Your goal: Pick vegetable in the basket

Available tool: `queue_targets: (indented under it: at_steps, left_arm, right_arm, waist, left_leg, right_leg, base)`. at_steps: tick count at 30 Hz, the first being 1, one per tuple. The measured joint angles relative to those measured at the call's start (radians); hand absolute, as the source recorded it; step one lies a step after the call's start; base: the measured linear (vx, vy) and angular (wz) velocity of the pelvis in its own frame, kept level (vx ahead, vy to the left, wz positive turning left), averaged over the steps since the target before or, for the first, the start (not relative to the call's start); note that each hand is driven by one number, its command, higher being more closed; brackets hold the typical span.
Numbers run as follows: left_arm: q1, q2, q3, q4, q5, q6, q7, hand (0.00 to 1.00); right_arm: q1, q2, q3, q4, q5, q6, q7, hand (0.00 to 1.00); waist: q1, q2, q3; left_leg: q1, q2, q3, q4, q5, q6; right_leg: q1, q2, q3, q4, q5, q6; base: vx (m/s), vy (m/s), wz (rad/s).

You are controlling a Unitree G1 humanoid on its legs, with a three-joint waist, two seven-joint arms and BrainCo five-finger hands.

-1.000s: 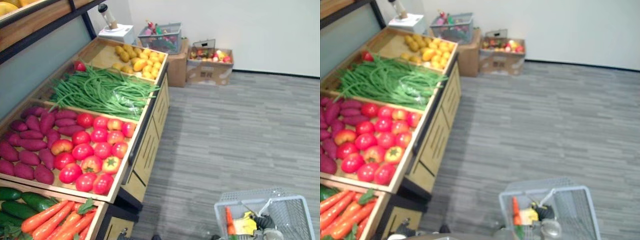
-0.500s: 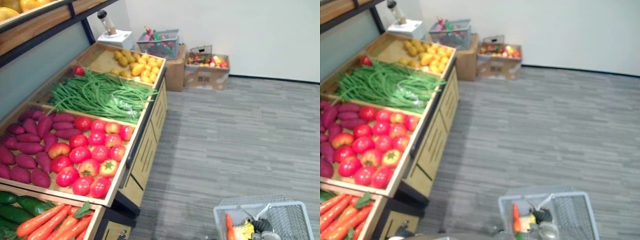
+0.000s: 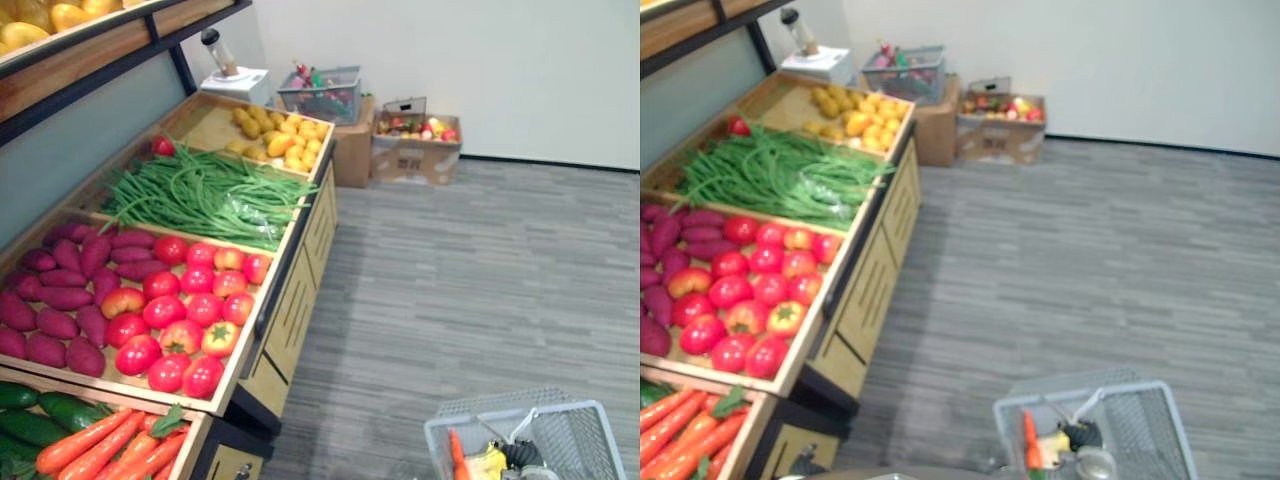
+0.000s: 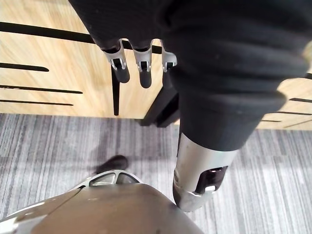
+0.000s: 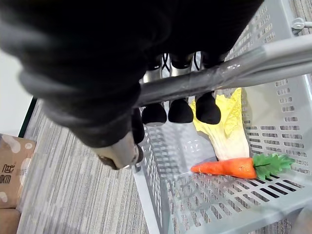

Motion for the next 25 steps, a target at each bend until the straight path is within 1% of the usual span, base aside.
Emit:
queue_targets:
  at_steps: [5, 15, 25]
  left_arm:
    - [0.002, -0.001, -0.003, 0.000, -0.004, -0.004, 0.000, 0.00]
    - [0.008, -0.001, -0.008, 0.001, -0.005, -0.010, 0.000, 0.00]
    - [0.009, -0.001, -0.008, 0.001, -0.005, -0.010, -0.001, 0.00]
  right_arm:
    - [0.000, 0.000, 0.000, 0.004, 0.000, 0.000, -0.015, 1.00]
    - [-0.015, 0.000, -0.002, 0.041, 0.000, -0.003, -0.017, 1.00]
    - [-0.019, 0.000, -0.002, 0.043, -0.001, -0.003, -0.016, 1.00]
  waist:
    - [0.000, 0.002, -0.005]
    - [0.000, 0.005, -0.008]
    - [0.000, 0.006, -0.009]
  left_leg:
    - [-0.005, -0.001, -0.003, 0.001, 0.000, 0.000]
    - [0.000, 0.000, -0.006, 0.001, 0.000, -0.001]
    - [0.003, 0.001, -0.006, 0.000, -0.001, -0.002]
  right_leg:
    - [0.002, 0.002, -0.005, -0.010, 0.002, 0.003]
    - [0.015, 0.007, -0.008, -0.025, 0.007, 0.004]
    - [0.017, 0.007, -0.007, -0.025, 0.007, 0.004]
  base:
    - [0.00, 0.000, 0.01]
    - [0.00, 0.000, 0.00]
    - [0.00, 0.000, 0.00]
